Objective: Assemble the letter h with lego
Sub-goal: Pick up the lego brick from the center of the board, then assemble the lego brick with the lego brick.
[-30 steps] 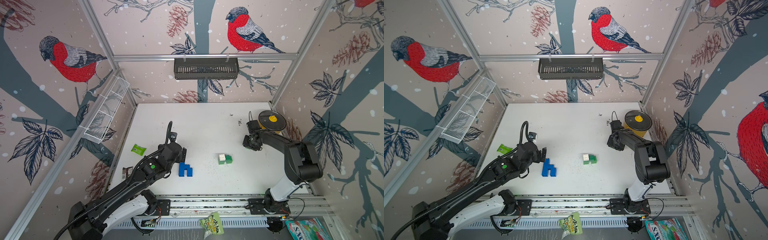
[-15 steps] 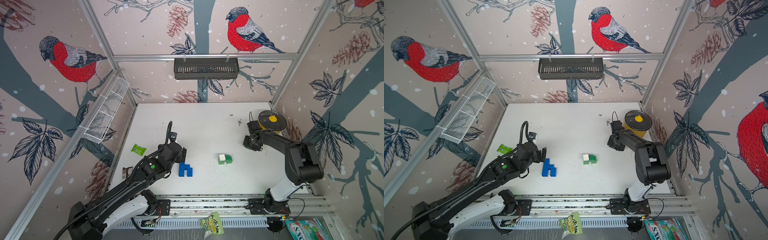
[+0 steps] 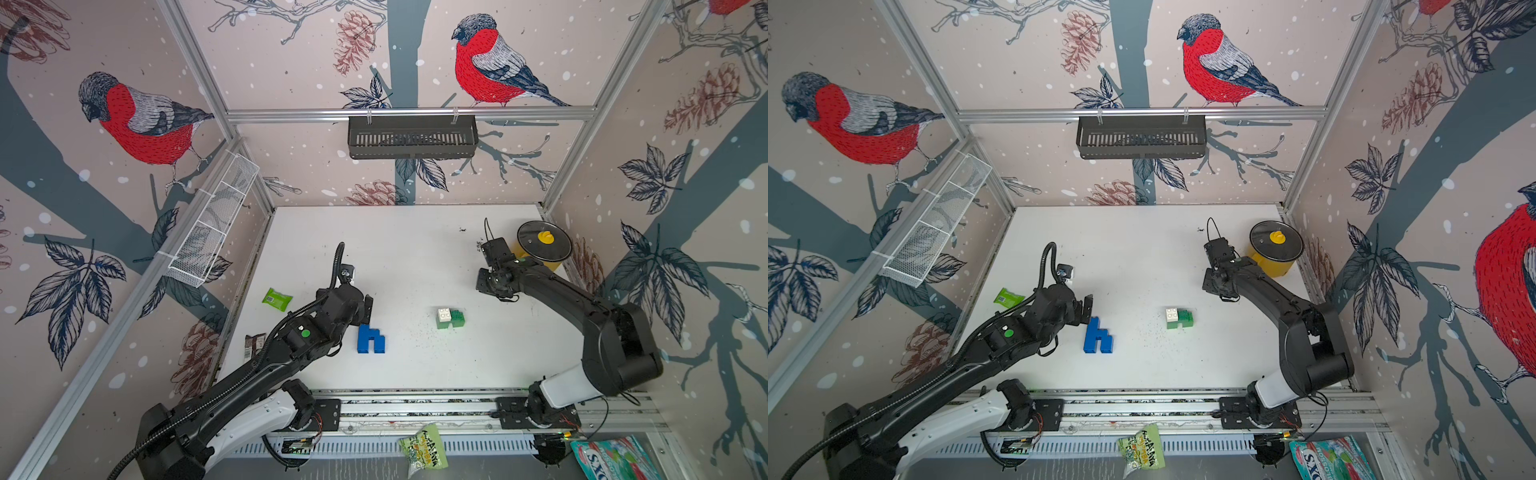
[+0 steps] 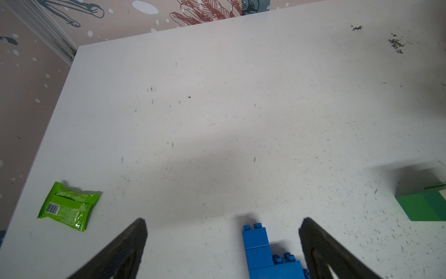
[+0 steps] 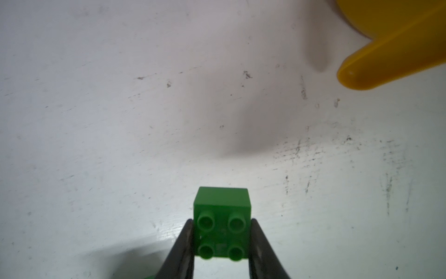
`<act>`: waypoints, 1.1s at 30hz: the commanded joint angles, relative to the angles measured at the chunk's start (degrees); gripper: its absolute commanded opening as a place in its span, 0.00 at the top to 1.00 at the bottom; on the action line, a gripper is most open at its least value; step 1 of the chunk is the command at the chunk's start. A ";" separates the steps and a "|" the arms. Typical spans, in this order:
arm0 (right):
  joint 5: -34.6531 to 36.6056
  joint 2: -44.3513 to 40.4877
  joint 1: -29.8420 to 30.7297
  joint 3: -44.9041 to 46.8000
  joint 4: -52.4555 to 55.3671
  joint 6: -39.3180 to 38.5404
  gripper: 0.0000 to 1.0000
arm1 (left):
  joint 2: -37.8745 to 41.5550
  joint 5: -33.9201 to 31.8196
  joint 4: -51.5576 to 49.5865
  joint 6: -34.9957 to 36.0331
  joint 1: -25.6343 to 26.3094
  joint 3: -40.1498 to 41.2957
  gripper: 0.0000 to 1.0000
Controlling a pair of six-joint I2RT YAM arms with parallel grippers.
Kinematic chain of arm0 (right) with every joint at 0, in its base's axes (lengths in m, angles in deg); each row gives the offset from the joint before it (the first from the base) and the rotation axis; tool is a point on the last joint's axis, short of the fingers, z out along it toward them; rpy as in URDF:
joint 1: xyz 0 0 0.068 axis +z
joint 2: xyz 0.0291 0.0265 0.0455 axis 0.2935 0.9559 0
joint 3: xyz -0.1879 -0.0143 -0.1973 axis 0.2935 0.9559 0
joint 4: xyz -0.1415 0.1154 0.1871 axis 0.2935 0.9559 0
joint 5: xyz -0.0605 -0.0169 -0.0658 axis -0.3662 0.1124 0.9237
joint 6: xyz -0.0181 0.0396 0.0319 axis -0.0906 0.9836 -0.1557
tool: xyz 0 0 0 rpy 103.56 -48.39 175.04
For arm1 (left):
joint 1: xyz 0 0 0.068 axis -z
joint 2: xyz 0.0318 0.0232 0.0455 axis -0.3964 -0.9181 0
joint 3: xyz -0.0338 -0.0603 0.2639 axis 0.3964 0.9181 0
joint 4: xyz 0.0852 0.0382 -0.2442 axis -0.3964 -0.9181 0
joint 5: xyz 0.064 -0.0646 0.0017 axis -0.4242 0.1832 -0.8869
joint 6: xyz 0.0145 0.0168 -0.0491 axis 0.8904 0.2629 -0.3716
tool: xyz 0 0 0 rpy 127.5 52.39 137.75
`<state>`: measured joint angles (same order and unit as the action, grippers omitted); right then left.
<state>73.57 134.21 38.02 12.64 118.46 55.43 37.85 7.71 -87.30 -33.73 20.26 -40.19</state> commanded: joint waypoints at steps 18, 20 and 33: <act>2.91 -6.90 31.13 -10.24 18.74 10.97 0.78 | 1.46 -1.91 0.25 -0.46 -0.38 -0.75 0.02; 2.78 -5.98 33.20 -10.94 19.19 11.50 0.78 | 1.71 -1.92 0.19 -0.53 -0.37 -0.67 0.02; 1.82 -0.16 33.86 -11.60 18.81 8.50 0.78 | 3.23 -1.48 0.31 -0.57 -0.38 -0.59 0.02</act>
<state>75.39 133.55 72.36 1.62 136.43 65.66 40.71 6.47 -87.49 -33.78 19.93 -40.50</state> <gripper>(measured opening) 0.329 0.985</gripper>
